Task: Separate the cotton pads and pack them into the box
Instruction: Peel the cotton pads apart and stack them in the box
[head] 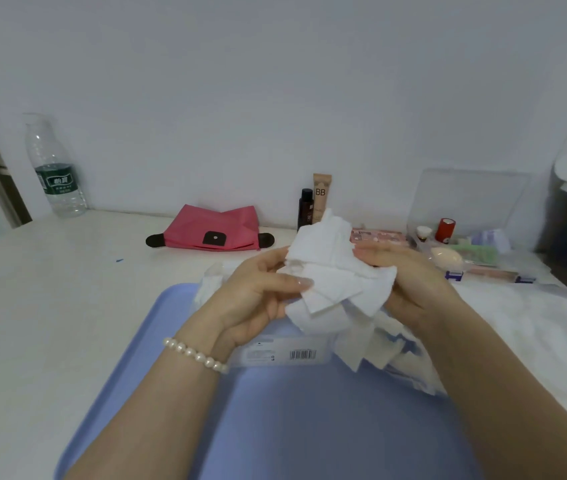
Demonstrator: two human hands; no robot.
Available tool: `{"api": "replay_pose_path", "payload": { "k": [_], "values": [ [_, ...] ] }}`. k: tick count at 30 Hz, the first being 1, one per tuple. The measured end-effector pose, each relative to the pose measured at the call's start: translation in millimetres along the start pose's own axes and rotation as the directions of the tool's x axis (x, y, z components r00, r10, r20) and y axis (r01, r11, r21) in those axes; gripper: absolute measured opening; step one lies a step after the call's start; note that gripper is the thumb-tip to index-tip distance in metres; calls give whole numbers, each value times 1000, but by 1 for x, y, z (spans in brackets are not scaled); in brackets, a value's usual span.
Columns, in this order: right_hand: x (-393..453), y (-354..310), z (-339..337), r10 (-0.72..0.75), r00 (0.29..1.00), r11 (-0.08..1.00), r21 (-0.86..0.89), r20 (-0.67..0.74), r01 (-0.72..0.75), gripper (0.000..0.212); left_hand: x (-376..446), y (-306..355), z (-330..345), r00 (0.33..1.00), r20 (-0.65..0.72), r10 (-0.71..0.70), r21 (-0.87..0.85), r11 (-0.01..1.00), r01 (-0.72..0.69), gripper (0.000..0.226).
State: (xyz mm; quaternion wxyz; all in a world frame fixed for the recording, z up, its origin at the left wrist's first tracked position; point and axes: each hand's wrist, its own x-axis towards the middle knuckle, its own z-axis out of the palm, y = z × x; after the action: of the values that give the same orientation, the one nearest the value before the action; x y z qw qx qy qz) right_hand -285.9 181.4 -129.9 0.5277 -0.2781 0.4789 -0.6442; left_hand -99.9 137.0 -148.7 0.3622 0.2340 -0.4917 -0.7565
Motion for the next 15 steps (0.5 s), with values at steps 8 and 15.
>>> {"api": "replay_pose_path", "payload": {
  "k": [8,15],
  "values": [
    [-14,-29,-18,-47,996,918,-390,73,72,16,-9,-10,18,999,-22,24,275,961,-17,73],
    [-18,-37,-30,-82,994,619,-779,66,103,24,-13,-7,6,992,-128,14,402,915,39,84]
  ]
}}
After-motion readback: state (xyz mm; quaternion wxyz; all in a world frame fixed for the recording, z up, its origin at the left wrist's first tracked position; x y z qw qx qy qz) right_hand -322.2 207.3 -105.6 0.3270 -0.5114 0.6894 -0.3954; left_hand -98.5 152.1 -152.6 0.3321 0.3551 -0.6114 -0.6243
